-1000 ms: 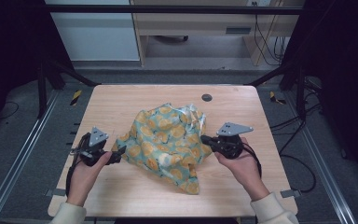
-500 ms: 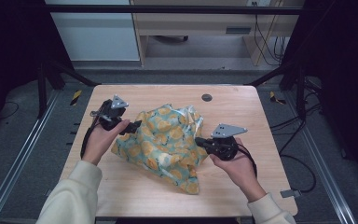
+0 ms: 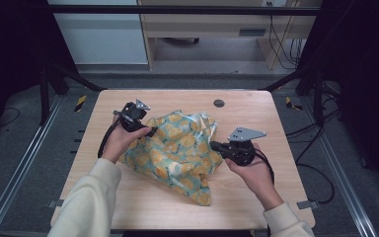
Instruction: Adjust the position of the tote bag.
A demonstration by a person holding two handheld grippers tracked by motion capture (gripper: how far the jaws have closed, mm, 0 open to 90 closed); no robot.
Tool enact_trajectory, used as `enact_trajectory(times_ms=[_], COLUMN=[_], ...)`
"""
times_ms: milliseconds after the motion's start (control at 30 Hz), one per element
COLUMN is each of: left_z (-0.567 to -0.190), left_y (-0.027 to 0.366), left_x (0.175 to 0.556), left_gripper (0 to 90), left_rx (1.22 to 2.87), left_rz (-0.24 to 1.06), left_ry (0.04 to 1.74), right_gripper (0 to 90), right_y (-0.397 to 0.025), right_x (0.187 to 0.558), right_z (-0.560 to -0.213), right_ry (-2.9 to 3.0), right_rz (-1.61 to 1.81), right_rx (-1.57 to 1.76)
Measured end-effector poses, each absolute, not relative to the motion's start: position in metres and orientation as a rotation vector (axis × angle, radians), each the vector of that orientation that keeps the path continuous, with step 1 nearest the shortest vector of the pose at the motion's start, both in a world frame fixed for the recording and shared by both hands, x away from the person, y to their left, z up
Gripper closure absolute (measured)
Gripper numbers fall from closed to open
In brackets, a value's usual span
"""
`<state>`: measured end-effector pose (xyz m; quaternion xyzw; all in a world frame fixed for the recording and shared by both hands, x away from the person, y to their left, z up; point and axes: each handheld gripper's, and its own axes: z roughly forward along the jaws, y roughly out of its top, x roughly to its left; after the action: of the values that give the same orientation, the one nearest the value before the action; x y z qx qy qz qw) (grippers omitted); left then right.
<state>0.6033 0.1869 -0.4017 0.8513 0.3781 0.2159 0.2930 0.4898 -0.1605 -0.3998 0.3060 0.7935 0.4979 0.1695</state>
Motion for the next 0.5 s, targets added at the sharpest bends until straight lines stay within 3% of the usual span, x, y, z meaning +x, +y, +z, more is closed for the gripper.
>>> enact_trajectory(times_ms=[167,267,333,367,433,500], left_z=[-0.408,-0.408,-0.408,-0.408,-0.407,-0.407], left_y=[0.187,0.187,0.187,0.187,0.188,0.188], left_x=[0.601,0.598,0.596,0.596,0.594,0.592], left_gripper=[30.1,46.7,65.4,65.4,80.6,85.0], left_rx=[2.294,2.292,2.304,2.312,2.317,2.324], left_rz=[0.536,0.543,0.550,0.551,0.558,0.550], left_ry=[0.989,0.969,0.949,0.944,0.930,0.929], right_gripper=[90.0,90.0,90.0,90.0,90.0,90.0], right_y=[-0.162,-0.163,-0.166,-0.166,-0.168,-0.169], right_x=[0.490,0.491,0.493,0.493,0.494,0.494], right_z=[-0.395,-0.393,-0.393,-0.393,-0.393,-0.393], right_ry=[2.228,2.215,2.206,2.206,2.201,2.199], right_rz=[1.442,1.443,1.441,1.441,1.436,1.434], right_rx=[0.887,0.893,0.900,0.900,0.907,0.911])
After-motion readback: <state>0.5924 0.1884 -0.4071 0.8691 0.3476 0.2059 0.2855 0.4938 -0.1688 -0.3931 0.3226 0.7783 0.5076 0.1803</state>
